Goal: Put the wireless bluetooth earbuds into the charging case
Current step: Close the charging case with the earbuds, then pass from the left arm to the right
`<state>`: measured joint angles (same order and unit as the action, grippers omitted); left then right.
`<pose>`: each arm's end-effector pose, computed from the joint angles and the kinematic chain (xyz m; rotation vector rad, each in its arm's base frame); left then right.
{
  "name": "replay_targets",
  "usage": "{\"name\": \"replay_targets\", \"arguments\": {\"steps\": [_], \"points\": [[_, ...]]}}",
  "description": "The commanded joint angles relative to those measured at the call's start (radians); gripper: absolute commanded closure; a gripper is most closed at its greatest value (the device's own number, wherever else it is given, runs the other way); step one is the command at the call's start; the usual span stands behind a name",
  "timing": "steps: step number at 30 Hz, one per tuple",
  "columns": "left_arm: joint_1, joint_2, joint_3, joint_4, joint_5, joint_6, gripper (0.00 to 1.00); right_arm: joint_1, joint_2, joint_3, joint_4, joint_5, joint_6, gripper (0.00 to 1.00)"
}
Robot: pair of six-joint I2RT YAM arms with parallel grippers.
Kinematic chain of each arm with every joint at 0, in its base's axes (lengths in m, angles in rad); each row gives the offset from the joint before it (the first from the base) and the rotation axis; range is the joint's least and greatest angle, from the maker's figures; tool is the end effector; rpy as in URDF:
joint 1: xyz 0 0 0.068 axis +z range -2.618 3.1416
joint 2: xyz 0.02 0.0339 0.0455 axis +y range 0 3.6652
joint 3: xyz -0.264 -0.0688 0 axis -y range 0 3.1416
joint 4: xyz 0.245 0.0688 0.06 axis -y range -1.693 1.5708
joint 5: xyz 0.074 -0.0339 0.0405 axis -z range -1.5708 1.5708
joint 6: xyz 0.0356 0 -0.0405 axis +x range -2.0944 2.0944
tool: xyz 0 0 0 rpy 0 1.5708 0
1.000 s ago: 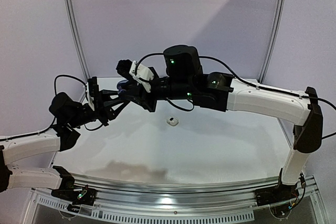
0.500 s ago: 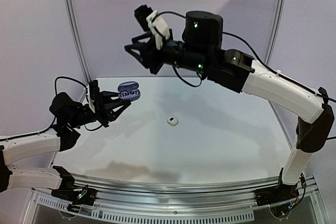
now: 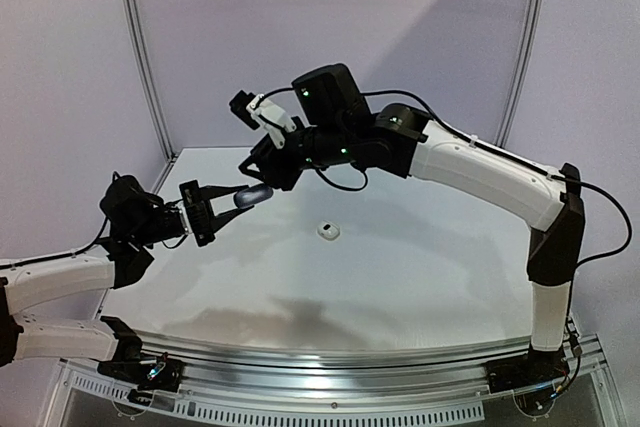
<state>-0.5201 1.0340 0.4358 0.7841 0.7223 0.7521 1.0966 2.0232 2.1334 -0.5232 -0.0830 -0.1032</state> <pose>0.1794 -0.1299 0.2706 1.2576 0.6991 -0.3086 0.2132 0.4218 0.3936 -1.2062 1.6647 0.7150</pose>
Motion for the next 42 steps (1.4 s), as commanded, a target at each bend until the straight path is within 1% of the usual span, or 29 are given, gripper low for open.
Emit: {"name": "replay_targets", "arguments": {"steps": [1,4,6,7,9,11,12,13,15,16,17,18,20,23,27,30,32,37,39,42], "points": [[-0.002,0.006,0.005,-0.048,-0.111,0.236,1.0,0.023,-0.039,-0.071,-0.024,-0.099,-0.06,0.6],[0.002,0.004,0.005,-0.076,-0.153,0.219,1.0,0.023,-0.096,-0.134,0.006,-0.07,-0.07,0.58],[0.003,0.0,0.007,-0.084,-0.154,0.139,1.0,0.018,-0.123,-0.144,0.009,-0.032,-0.062,0.54],[0.005,0.0,0.015,-0.082,-0.151,0.063,1.0,0.006,-0.133,-0.14,0.007,-0.022,-0.052,0.51],[0.01,0.004,0.031,-0.08,-0.124,-0.167,1.0,-0.021,-0.151,-0.148,0.022,-0.042,-0.012,0.43],[0.017,0.002,0.038,-0.072,-0.056,-0.47,1.0,-0.048,-0.18,-0.191,0.085,-0.11,0.021,0.32],[0.019,0.003,0.036,-0.047,-0.005,-0.63,1.0,-0.059,-0.209,-0.23,0.129,-0.155,0.036,0.28],[0.02,0.011,0.032,-0.005,0.045,-0.852,1.0,-0.067,-0.235,-0.288,0.181,-0.197,0.045,0.26],[0.02,0.045,0.006,0.144,0.123,-1.168,1.0,-0.07,-0.274,-0.343,0.242,-0.262,0.043,0.25],[0.02,0.066,-0.009,0.229,0.137,-1.291,1.0,-0.07,-0.28,-0.351,0.246,-0.283,0.041,0.25],[0.02,0.079,-0.019,0.293,0.137,-1.354,1.0,-0.07,-0.283,-0.352,0.241,-0.306,0.04,0.26],[0.02,0.079,-0.023,0.318,0.124,-1.367,1.0,-0.07,-0.281,-0.351,0.237,-0.324,0.047,0.26],[0.019,0.074,-0.012,0.322,0.093,-1.345,1.0,-0.071,-0.268,-0.351,0.239,-0.341,0.065,0.26],[0.019,0.094,0.012,0.366,0.121,-1.371,1.0,-0.071,-0.249,-0.348,0.264,-0.394,0.086,0.28],[0.016,0.107,0.015,0.412,0.125,-1.427,1.0,-0.074,-0.226,-0.339,0.265,-0.421,0.098,0.37],[0.013,0.105,0.015,0.419,0.121,-1.422,1.0,-0.082,-0.223,-0.35,0.288,-0.458,0.148,0.41],[0.011,0.104,0.014,0.418,0.117,-1.422,1.0,-0.084,-0.215,-0.341,0.291,-0.48,0.17,0.47],[0.006,0.1,0.018,0.432,0.117,-1.413,1.0,-0.084,-0.165,-0.281,0.231,-0.499,0.18,0.54],[0.006,0.098,0.019,0.431,0.11,-1.41,1.0,-0.083,-0.156,-0.274,0.231,-0.515,0.186,0.62],[0.006,0.098,0.018,0.432,0.112,-1.417,1.0,-0.084,-0.153,-0.275,0.23,-0.522,0.19,0.78]]}}
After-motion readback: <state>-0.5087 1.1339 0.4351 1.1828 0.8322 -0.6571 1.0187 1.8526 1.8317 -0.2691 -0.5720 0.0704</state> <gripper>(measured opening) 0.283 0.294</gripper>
